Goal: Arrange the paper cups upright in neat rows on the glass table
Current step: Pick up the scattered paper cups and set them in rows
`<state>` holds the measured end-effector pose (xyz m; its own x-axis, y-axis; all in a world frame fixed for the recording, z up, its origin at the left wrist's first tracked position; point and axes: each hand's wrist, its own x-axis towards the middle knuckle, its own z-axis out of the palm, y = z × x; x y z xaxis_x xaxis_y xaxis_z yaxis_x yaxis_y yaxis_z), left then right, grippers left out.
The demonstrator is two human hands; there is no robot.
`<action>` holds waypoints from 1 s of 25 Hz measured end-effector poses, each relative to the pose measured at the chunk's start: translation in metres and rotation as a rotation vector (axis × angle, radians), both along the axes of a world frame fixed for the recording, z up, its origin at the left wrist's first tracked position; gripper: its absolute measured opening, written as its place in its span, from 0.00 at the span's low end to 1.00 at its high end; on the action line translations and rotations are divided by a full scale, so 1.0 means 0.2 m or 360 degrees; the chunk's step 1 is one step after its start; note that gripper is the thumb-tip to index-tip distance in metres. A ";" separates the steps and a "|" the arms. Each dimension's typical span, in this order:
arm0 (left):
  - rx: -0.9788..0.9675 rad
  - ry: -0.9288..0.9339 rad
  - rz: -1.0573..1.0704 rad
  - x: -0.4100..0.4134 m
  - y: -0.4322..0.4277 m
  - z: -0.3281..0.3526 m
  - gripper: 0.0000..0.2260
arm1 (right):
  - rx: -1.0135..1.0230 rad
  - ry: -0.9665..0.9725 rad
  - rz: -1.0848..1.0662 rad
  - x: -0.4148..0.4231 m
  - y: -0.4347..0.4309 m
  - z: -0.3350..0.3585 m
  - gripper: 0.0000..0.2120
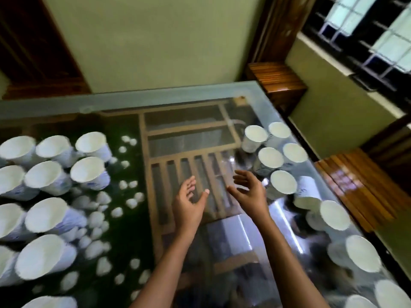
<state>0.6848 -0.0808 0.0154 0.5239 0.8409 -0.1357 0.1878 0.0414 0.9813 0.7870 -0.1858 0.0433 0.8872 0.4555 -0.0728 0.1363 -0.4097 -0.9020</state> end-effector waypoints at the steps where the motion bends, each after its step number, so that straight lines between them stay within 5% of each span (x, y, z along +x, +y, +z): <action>1: 0.0016 0.0001 -0.0081 0.07 -0.06 0.01 0.23 | -0.0025 -0.0057 -0.0046 0.06 -0.09 0.03 0.19; 7: 0.0181 0.0068 -0.0433 0.48 -0.34 0.06 0.24 | -0.0242 -0.0524 -0.0144 0.30 -0.49 0.14 0.21; 15: 0.0164 0.0288 -0.0511 0.81 -0.27 -0.05 0.35 | -0.0460 -0.0372 0.0334 0.44 -0.56 -0.05 0.48; 20: 0.0119 0.0275 -0.0689 0.90 -0.28 -0.13 0.40 | -0.0325 -0.0321 0.0210 0.48 -0.57 -0.12 0.44; 25: 0.0169 0.0161 -0.0589 0.94 -0.31 -0.16 0.29 | -0.0260 -0.0269 0.0124 0.49 -0.57 -0.15 0.37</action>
